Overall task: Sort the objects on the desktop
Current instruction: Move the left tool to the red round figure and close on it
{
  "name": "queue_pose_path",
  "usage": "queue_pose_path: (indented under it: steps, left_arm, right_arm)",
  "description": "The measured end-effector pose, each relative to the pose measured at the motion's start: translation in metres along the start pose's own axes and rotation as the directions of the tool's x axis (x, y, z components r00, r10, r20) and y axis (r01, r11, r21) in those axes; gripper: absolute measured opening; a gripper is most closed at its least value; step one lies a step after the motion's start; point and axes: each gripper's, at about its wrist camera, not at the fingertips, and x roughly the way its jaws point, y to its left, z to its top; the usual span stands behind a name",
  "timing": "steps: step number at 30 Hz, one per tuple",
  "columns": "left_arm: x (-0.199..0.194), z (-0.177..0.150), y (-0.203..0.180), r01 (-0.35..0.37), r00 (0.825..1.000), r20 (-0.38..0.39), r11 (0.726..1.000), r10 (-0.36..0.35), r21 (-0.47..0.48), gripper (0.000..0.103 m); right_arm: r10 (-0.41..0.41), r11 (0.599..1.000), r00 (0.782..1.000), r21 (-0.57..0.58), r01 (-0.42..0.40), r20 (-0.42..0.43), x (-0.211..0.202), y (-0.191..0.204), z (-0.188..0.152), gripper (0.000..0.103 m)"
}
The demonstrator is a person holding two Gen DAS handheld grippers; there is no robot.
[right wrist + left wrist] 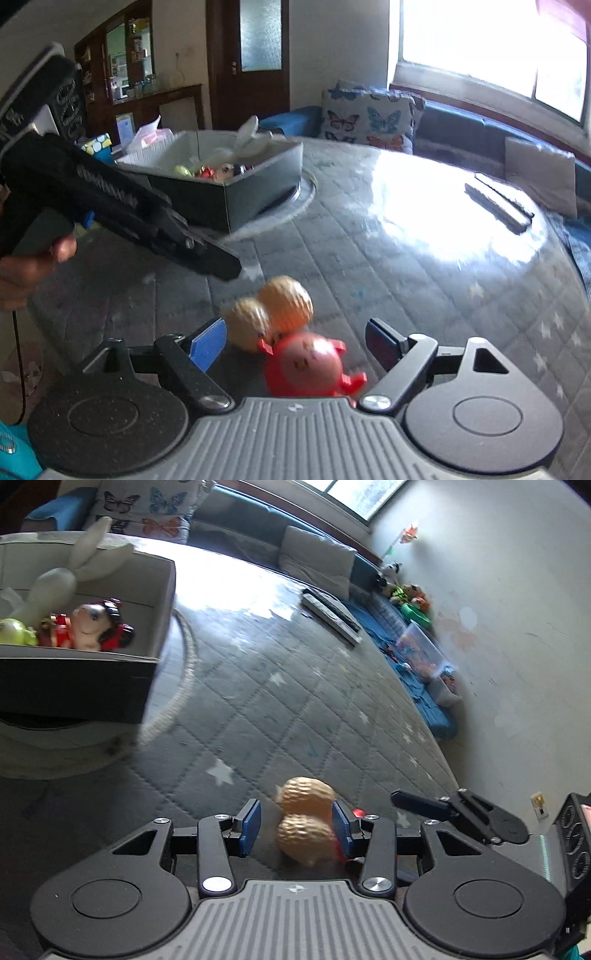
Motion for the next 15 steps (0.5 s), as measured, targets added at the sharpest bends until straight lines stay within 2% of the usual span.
queue_pose_path:
  steps: [8, 15]
  left_arm:
    - [0.008, -0.004, -0.026, 0.1, 0.994, -0.038, 0.995, -0.1, 0.023, 0.045]
    - [0.029, -0.007, -0.044, 0.109, 0.991, -0.084, 0.994, -0.107, 0.021, 0.045]
  right_arm:
    - [-0.004, 0.998, 1.0, 0.063, 0.005, -0.023, -0.002, -0.012, -0.022, 0.082]
    - [0.023, 0.992, 1.0, 0.127, -0.02, -0.021, 0.004, -0.021, -0.029, 0.081]
